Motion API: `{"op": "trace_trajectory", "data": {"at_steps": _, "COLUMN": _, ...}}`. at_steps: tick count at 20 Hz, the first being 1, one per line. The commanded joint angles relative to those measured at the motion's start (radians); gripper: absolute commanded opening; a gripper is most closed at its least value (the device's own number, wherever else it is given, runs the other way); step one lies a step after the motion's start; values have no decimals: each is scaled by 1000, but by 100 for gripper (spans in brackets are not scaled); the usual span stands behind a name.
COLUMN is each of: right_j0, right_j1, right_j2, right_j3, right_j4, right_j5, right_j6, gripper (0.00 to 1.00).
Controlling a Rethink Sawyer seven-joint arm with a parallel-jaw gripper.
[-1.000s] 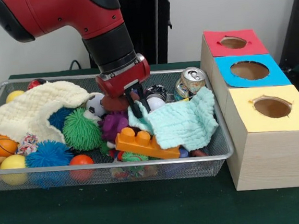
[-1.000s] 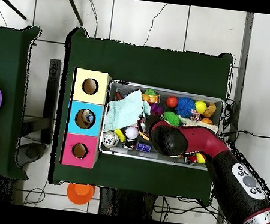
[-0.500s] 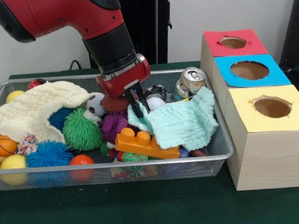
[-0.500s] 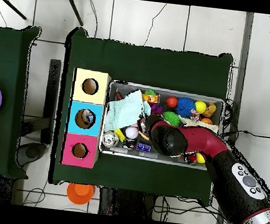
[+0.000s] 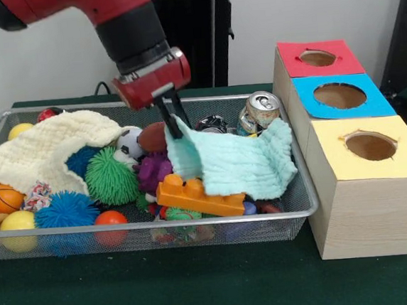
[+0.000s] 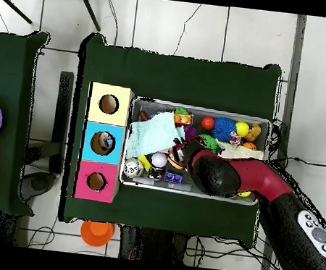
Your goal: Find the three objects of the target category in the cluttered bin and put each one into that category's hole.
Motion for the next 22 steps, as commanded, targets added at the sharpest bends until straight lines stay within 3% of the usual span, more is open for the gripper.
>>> {"op": "trace_trajectory", "data": {"at_steps": 1, "right_j0": -99, "right_j1": -120, "right_j2": 133, "right_j3": 88, "right_j4": 101, "right_j5": 198, "right_j6": -122, "gripper": 0}}
{"op": "trace_trajectory", "data": {"at_steps": 6, "right_j0": -142, "right_j1": -141, "right_j2": 182, "right_j3": 91, "right_j4": 132, "right_j5": 263, "right_j6": -158, "gripper": 0}}
{"op": "trace_trajectory", "data": {"at_steps": 11, "right_j0": -140, "right_j1": -172, "right_j2": 157, "right_j3": 77, "right_j4": 108, "right_j5": 350, "right_j6": -177, "gripper": 0}}
{"op": "trace_trajectory", "data": {"at_steps": 22, "right_j0": -202, "right_j1": -215, "right_j2": 223, "right_j3": 71, "right_j4": 127, "right_j5": 499, "right_j6": -226, "gripper": 0}}
